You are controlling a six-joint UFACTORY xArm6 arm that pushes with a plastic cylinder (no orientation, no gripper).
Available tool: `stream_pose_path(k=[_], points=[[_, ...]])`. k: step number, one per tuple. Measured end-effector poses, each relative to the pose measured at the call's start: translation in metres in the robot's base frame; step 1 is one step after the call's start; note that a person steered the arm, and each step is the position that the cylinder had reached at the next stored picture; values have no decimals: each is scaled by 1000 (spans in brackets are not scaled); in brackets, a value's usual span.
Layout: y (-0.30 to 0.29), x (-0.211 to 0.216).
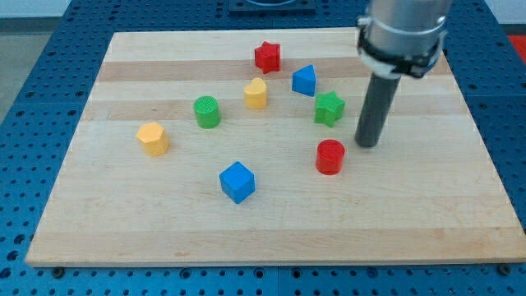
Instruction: Push the blue triangle slightly towards the top right of the board
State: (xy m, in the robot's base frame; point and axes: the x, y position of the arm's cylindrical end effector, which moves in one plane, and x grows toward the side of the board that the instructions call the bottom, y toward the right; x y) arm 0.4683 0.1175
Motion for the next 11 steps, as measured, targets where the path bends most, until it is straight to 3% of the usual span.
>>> stream_pose_path(k=[1, 2, 4, 5, 7, 11], points=[[-29, -2], [-41, -38], [-90, -47], [-90, -96], [-105, -138], [29, -134]])
